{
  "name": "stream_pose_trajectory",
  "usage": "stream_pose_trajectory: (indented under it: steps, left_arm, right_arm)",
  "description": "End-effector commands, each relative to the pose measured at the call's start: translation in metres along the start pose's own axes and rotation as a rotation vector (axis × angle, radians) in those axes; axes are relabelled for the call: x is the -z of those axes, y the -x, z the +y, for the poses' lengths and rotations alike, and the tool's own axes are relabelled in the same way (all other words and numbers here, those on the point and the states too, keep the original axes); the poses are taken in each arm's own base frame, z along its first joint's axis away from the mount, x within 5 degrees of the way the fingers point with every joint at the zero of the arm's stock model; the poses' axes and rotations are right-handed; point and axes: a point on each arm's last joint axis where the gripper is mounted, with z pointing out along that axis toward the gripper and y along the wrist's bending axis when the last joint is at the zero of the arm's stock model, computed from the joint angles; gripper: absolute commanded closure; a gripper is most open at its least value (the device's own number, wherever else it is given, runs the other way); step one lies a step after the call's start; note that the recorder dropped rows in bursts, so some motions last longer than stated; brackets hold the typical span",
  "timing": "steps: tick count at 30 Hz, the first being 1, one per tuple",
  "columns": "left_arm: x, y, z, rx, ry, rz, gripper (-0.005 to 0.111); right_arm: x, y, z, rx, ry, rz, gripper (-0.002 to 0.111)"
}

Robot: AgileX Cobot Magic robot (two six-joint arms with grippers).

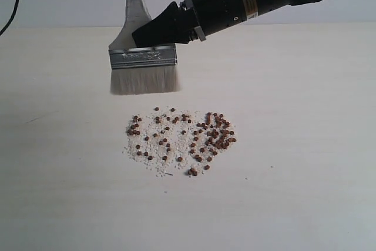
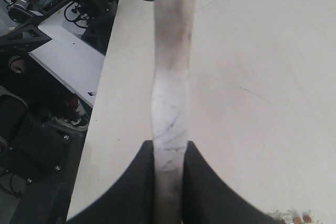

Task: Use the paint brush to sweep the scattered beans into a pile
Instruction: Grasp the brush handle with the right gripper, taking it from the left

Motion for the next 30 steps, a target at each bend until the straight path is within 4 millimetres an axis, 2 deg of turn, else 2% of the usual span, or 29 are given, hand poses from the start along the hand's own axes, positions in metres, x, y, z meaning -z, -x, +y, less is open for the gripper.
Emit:
stream_pose_trajectory:
  steps: [1,10,17,24,30]
  left_arm:
    - [-0.006,0.016,-0.009,0.003,-0.030,-0.031,0.039]
    - [-0.013,0.021,-0.012,0.030,-0.050,-0.031,0.041]
    - [-0.013,0.020,-0.012,0.055,-0.051,-0.016,0.067]
    - [-0.013,0.017,-0.012,0.054,-0.052,0.015,0.060]
    - [-0.013,0.017,-0.012,0.053,-0.052,0.017,0.060]
  right_arm:
    - [0.002,0.005,0.002,0.018,0.004,-0.017,0.108]
    - [-0.005,0.005,0.006,0.022,0.019,-0.009,0.108]
    - [-0.013,0.005,0.011,0.030,0.036,0.002,0.108]
    - [-0.002,0.005,0.005,0.022,0.013,-0.012,0.108]
    - [-0.001,0.005,0.004,0.028,0.011,-0.013,0.108]
